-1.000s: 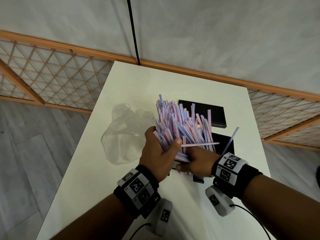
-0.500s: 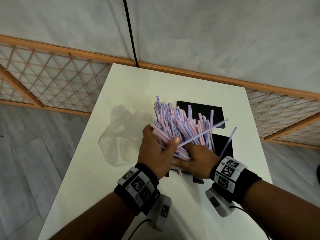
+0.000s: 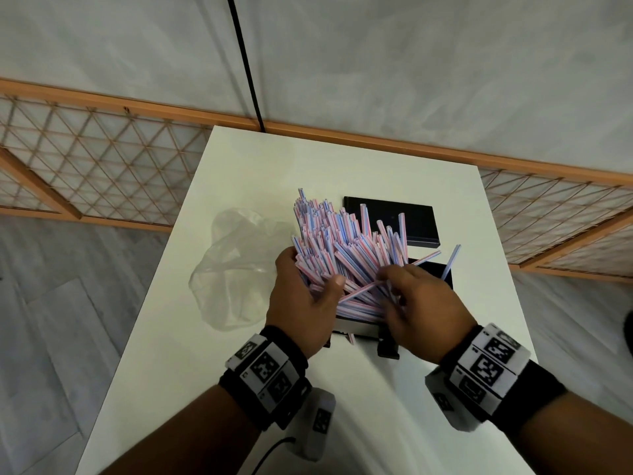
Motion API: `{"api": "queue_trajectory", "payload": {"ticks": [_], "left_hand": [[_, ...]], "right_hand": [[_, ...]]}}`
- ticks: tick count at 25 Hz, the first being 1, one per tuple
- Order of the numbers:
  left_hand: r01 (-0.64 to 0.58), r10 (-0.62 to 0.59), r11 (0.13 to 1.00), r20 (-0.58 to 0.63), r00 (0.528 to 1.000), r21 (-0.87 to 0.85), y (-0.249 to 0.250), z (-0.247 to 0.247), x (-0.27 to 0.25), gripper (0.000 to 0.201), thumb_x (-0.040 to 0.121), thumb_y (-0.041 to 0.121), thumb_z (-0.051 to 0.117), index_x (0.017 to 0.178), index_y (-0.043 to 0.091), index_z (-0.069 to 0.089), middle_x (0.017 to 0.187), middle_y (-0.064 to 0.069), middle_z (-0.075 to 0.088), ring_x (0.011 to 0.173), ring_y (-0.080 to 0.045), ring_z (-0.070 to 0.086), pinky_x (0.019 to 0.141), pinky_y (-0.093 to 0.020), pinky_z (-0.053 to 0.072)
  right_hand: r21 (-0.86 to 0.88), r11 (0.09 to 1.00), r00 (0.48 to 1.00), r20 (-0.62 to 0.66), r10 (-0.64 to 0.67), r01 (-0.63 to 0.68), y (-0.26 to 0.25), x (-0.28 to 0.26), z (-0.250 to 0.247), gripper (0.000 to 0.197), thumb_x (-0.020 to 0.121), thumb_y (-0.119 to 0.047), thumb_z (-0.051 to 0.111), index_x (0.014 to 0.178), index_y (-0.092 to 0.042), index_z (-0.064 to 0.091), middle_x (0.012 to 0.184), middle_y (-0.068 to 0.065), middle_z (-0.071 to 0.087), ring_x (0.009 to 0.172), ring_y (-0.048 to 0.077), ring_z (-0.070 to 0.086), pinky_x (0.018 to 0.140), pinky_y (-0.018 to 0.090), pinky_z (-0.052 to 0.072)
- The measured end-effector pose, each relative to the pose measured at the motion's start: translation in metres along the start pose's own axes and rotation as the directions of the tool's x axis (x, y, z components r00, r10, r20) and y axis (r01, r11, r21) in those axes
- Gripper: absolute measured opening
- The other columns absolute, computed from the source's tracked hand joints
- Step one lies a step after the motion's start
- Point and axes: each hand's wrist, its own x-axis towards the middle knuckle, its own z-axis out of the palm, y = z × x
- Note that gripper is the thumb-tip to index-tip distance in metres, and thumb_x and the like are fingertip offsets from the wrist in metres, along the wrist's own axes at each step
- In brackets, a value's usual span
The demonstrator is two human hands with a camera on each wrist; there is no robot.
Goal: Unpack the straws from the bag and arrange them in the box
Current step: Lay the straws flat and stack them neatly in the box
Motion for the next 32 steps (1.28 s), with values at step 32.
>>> {"api": "queue_trajectory", "payload": {"ticks": [32], "left_hand": [[0.05,-0.052,0.998,-0.043,0.998,-0.047,0.015,0.009,0.002,0.057,0.086,0.031,0.068,0.135,0.015,0.043,0.119,0.01,0.065,0.106,-0.001,0.063,0.09,-0.027,0.051]], "right_hand": [[0.08,0.83,0.834,0.021,0.552,-0.552,0.08,0.016,-0.032,0.026,0.087,-0.043,0.068,0.106,-0.026,0.069,0.083,-0.001,0.067,0.088,0.024,0.062,0.072,0.028,0.037]]}}
